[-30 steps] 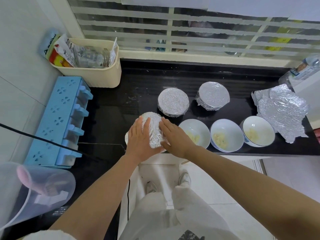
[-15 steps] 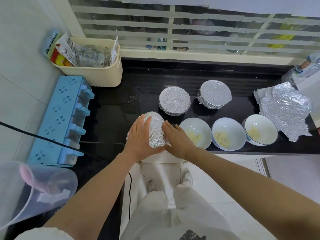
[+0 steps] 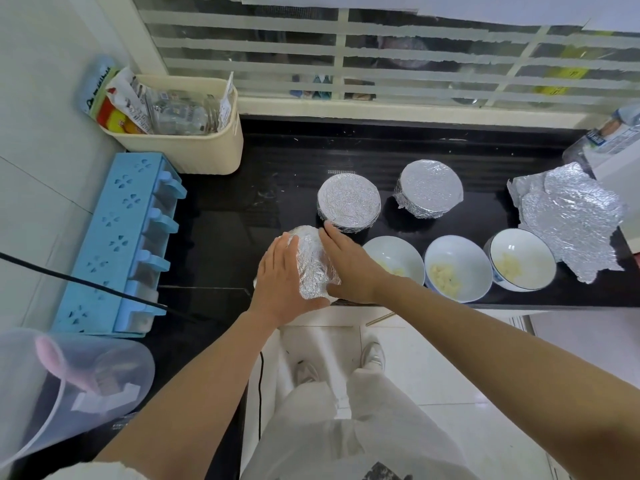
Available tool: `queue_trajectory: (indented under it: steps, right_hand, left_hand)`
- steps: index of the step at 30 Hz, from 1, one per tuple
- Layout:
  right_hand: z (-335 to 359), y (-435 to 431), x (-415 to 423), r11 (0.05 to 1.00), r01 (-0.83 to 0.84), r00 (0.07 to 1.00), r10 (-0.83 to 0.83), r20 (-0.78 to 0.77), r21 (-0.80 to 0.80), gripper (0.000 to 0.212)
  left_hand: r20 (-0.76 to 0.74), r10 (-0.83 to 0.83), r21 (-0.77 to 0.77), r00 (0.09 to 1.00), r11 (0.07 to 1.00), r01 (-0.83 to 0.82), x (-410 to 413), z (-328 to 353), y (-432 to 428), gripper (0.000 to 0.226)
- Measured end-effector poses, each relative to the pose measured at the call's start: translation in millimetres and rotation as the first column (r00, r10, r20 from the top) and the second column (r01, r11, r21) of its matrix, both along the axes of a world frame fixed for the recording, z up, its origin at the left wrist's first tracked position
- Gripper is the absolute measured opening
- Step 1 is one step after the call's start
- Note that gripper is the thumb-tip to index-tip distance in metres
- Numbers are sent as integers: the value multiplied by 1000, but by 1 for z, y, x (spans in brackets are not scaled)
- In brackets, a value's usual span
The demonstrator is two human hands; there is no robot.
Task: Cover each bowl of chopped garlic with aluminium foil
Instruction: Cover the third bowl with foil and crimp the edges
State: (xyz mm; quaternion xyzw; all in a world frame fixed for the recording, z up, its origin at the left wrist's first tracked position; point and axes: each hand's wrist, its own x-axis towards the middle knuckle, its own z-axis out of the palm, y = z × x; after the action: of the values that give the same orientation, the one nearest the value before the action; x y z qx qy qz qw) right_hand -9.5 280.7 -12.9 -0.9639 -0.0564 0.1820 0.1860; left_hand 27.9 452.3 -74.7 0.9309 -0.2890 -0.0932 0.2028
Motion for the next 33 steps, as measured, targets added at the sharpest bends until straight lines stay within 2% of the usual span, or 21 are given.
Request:
queue_trajectory:
  steps: [2, 5, 9, 15, 20, 27, 31, 33]
  right_hand:
    - [3, 5, 6, 994, -113, 993, 113, -19, -11, 116]
    - [-4, 15, 9, 957, -238, 970, 225, -94, -166, 125]
    - [-13, 16, 10, 967, -173, 976, 142, -167, -187, 130]
    - [-27, 14, 9, 990, -73, 990, 56, -133, -125, 132]
    - [-30, 17, 6, 995, -33, 993, 22, -115, -96, 125]
    - [-40, 29, 1, 996, 53, 996, -57, -62, -71, 120]
    - [-42, 34, 1, 995, 88, 993, -91, -71, -47, 124]
    - [-40, 33, 0, 996, 75, 993, -79, -91, -46, 127]
  left_hand:
    - [1, 2, 0, 1000, 1000, -2, 0, -1, 0, 121]
    - [-11, -12, 41, 1000, 999, 13, 1, -3, -1, 128]
    - [-38, -2, 66, 999, 998, 5, 1, -4, 3, 137]
    - [-123, 58, 33, 991, 998, -54, 1, 0, 7, 143]
    - [-147, 105, 39, 984, 994, -100, -1, 4, 11, 142]
    - [-134, 85, 84, 987, 994, -74, 3, 11, 17, 144]
    - [-11, -5, 130, 1000, 992, 7, 5, 17, 20, 140]
    - [5, -31, 129, 1000, 991, 30, 4, 17, 15, 135]
